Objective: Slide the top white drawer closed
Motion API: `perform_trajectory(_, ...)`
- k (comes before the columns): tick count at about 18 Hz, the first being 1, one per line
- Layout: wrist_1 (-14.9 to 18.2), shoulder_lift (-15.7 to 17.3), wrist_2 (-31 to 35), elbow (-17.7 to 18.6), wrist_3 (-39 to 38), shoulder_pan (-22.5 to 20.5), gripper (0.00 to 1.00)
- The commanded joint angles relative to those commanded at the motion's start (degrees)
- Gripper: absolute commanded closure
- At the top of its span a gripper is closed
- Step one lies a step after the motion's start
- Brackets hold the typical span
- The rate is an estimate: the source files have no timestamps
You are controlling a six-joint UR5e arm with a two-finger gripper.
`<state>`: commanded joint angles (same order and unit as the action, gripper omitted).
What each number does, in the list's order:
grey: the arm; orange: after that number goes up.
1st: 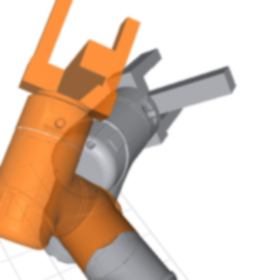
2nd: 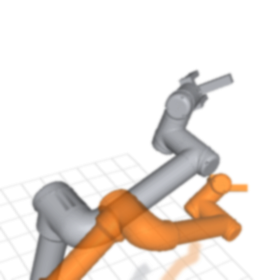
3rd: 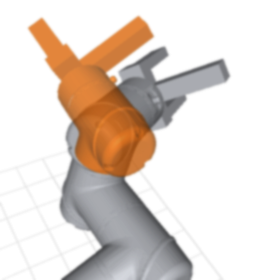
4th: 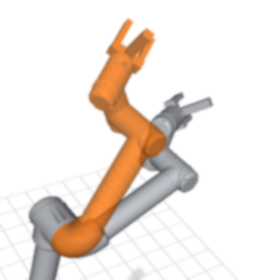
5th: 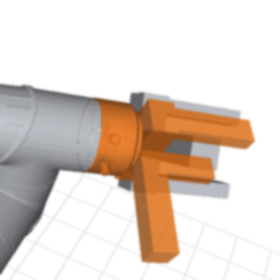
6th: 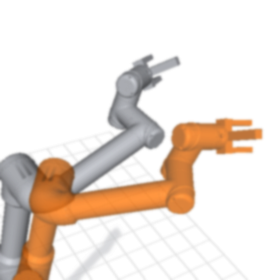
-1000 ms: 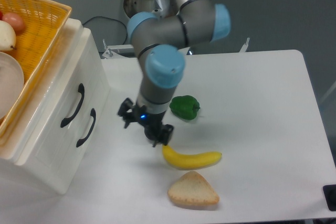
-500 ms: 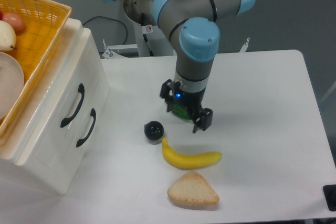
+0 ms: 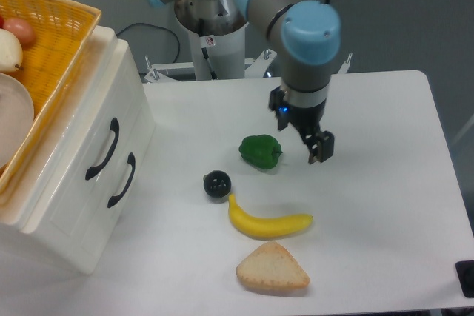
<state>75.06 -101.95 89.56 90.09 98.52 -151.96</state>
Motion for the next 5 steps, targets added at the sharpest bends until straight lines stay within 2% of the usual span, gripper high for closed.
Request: perform_trajectory(5, 0.97, 0.27, -0.70, 0.27, 0.10, -0.27, 0.00)
